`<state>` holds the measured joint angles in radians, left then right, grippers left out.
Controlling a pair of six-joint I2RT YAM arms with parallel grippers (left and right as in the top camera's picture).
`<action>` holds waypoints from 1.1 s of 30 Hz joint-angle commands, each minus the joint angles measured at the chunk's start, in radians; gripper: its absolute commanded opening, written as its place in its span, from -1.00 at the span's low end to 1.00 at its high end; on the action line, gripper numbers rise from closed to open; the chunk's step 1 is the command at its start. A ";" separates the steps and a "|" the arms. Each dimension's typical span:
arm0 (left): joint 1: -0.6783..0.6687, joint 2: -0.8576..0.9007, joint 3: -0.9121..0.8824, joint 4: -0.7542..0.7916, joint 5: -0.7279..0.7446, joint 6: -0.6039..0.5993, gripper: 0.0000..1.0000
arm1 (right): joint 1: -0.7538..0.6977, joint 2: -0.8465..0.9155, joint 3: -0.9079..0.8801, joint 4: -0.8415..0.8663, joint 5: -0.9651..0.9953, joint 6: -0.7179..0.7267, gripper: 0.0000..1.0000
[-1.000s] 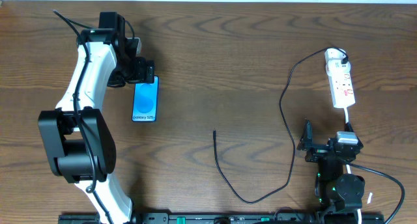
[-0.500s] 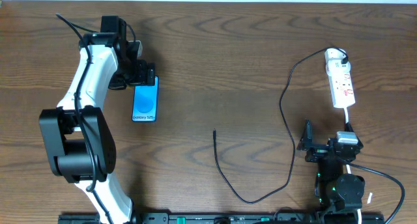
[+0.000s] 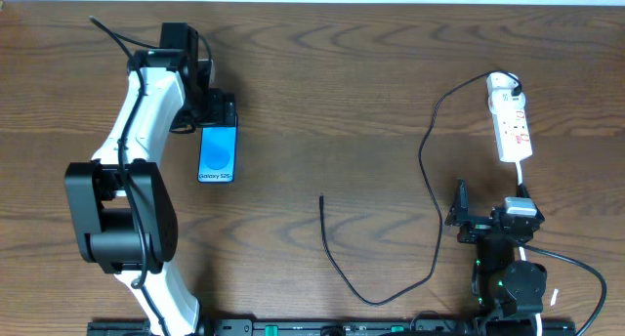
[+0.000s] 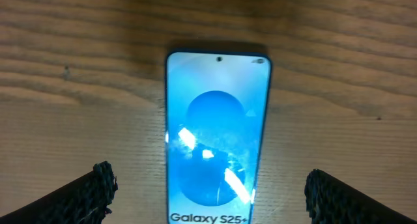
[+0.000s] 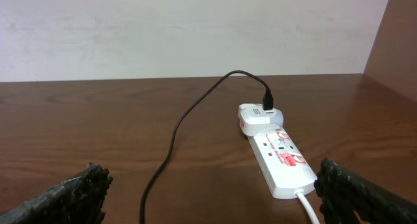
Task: Plug charger to phone and switch on socket
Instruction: 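Lower the open left gripper over the phone's top edge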
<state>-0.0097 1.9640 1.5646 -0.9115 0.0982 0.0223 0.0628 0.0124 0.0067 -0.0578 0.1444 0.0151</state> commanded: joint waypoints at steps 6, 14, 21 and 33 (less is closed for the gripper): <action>-0.007 0.011 -0.005 0.009 -0.017 -0.008 0.90 | -0.003 -0.008 -0.001 -0.004 0.006 0.011 0.99; -0.007 0.011 -0.040 0.023 -0.017 -0.008 0.90 | -0.003 -0.008 -0.001 -0.004 0.006 0.011 0.99; -0.007 0.011 -0.089 0.065 -0.017 -0.009 0.90 | -0.003 -0.008 -0.001 -0.004 0.006 0.011 0.98; -0.007 0.035 -0.089 0.064 -0.016 -0.009 0.90 | -0.003 -0.008 -0.001 -0.004 0.006 0.011 0.99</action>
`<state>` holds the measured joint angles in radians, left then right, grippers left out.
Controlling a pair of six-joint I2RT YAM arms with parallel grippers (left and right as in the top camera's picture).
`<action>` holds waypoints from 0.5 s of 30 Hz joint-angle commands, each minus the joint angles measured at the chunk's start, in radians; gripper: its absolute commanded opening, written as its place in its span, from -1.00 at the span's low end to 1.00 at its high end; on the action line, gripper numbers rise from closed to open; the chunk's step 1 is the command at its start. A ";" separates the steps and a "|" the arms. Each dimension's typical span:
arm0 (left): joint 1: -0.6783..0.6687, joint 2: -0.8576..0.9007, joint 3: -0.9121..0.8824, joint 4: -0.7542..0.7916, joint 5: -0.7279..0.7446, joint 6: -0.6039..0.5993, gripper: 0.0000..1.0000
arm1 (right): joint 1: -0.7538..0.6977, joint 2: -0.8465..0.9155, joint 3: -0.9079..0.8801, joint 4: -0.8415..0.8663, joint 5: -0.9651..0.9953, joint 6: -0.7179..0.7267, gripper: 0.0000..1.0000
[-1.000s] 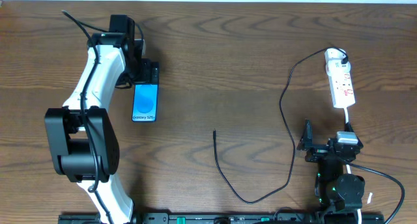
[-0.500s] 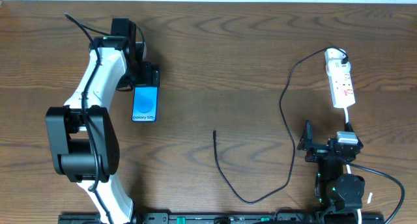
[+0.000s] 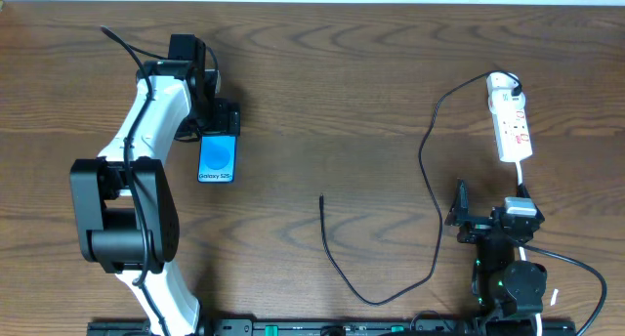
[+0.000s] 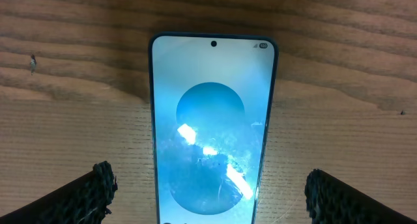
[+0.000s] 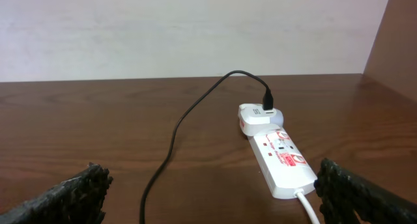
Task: Plug charger to phone and switch on socket
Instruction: 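Lower the open left gripper over the phone's top edge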
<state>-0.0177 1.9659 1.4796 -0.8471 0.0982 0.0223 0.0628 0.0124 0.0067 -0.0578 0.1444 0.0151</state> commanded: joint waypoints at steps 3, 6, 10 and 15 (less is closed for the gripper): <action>0.001 0.058 -0.004 0.000 -0.016 -0.009 0.91 | -0.003 -0.008 -0.001 -0.004 0.006 0.011 0.98; 0.001 0.082 -0.004 0.000 -0.016 -0.009 0.90 | -0.003 -0.008 -0.001 -0.004 0.006 0.011 0.99; 0.001 0.095 -0.004 0.000 -0.016 -0.009 0.90 | -0.003 -0.008 -0.001 -0.004 0.006 0.011 0.99; 0.001 0.103 -0.004 0.001 -0.016 -0.009 0.90 | -0.003 -0.008 -0.001 -0.004 0.006 0.011 0.99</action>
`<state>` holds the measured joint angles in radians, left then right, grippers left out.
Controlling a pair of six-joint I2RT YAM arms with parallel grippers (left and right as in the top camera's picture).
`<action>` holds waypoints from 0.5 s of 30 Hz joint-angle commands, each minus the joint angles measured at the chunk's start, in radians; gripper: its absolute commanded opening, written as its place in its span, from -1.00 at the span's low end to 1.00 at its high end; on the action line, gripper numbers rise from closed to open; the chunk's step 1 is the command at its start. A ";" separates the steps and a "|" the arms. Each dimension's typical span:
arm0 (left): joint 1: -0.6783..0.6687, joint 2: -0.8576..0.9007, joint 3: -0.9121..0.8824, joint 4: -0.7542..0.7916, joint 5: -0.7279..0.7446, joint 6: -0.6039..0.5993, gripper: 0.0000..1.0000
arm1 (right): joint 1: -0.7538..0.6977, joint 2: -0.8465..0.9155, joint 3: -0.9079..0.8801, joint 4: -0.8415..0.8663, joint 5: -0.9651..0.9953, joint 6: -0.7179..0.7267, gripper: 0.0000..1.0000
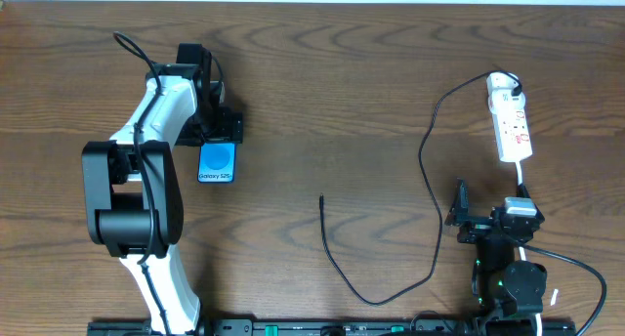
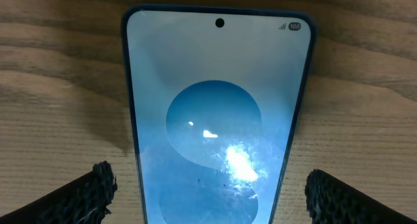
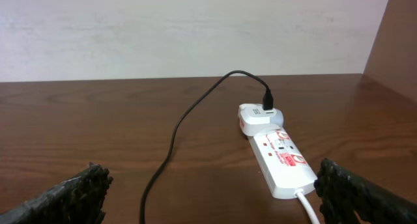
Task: Plug charger to phone and switch on socket
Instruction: 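Lower the open left gripper over the phone's top edge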
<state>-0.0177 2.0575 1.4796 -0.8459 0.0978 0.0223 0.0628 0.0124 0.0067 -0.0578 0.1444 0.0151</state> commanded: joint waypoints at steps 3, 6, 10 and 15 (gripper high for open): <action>0.001 0.017 -0.004 0.000 -0.016 -0.009 0.90 | -0.003 -0.008 -0.001 -0.004 0.006 0.011 0.99; 0.001 0.025 -0.004 -0.001 -0.015 -0.009 0.90 | -0.003 -0.008 -0.001 -0.004 0.006 0.011 0.99; 0.001 0.039 -0.004 -0.001 -0.011 -0.009 0.90 | -0.003 -0.008 -0.001 -0.004 0.006 0.011 0.99; 0.000 0.039 -0.004 -0.001 -0.011 -0.009 0.90 | -0.003 -0.008 -0.001 -0.004 0.006 0.011 0.98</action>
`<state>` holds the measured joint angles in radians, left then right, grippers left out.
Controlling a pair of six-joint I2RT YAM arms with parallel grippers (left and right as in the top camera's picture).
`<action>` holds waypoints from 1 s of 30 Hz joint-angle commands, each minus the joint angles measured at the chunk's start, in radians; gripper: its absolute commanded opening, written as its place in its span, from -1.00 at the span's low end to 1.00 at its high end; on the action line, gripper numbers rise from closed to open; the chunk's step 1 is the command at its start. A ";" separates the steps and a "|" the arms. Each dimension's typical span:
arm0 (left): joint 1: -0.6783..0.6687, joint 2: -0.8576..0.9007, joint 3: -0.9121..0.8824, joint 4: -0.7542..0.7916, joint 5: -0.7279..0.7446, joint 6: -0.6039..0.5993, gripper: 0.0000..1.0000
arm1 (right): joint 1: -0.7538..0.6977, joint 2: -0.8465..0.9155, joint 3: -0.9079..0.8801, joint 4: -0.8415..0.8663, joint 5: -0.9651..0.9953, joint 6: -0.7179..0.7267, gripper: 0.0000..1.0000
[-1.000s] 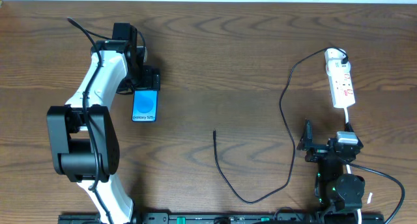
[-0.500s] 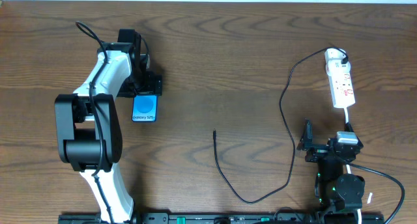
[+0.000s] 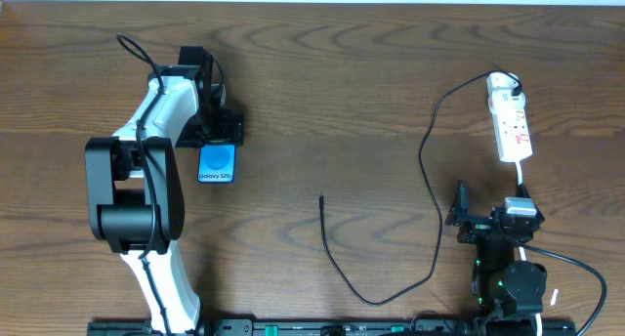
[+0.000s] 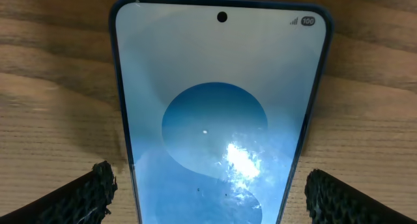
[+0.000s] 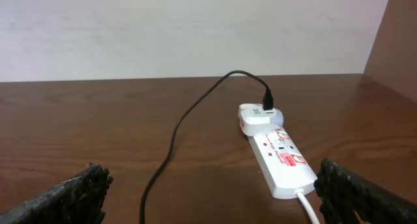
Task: Plug charger to phone and switch on socket
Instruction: 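Lower the open left gripper over the phone's top edge, then close the left gripper on the phone's sides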
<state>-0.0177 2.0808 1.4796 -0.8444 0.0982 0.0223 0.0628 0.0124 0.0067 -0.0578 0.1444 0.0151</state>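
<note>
A phone (image 3: 216, 163) with a lit blue screen lies flat on the wooden table; it fills the left wrist view (image 4: 218, 113). My left gripper (image 4: 210, 196) hangs low over its upper half, open, one finger on each side and apart from its edges. A white power strip (image 3: 510, 124) lies at the far right with a white charger (image 5: 259, 116) plugged in. The black cable (image 3: 427, 180) runs from it in a loop to a loose end (image 3: 322, 199) at mid-table. My right gripper (image 5: 212, 198) rests open near the front edge, facing the strip (image 5: 283, 162).
The left arm (image 3: 146, 150) stretches from the front rail up the left side of the table. The strip's white mains lead (image 3: 552, 253) trails toward the right arm's base. A pale wall stands behind the table's far edge.
My left gripper has come a little lower over the phone, whose screen now looks larger in the wrist view. The right arm, cable and power strip have not moved.
At first my left gripper was open above the phone, with the whole upper screen small in its view. At each later moment it was lower and the arm's elbow had swung rightward. The phone now sits between the open fingers. The right side stayed still throughout.
</note>
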 commanded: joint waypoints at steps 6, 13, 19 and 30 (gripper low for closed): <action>0.000 0.016 -0.004 -0.003 -0.012 -0.009 0.90 | -0.003 -0.008 -0.001 -0.004 0.006 0.011 0.99; 0.000 0.016 -0.024 -0.002 -0.012 -0.009 0.91 | -0.003 -0.008 -0.001 -0.004 0.006 0.011 0.99; 0.000 0.016 -0.074 0.029 -0.012 -0.009 0.91 | -0.003 -0.008 -0.001 -0.004 0.006 0.011 0.99; 0.000 0.016 -0.082 0.038 -0.012 -0.009 0.90 | -0.003 -0.008 -0.001 -0.004 0.006 0.011 0.99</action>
<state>-0.0181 2.0804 1.4273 -0.8108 0.0788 0.0219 0.0628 0.0124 0.0067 -0.0574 0.1444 0.0151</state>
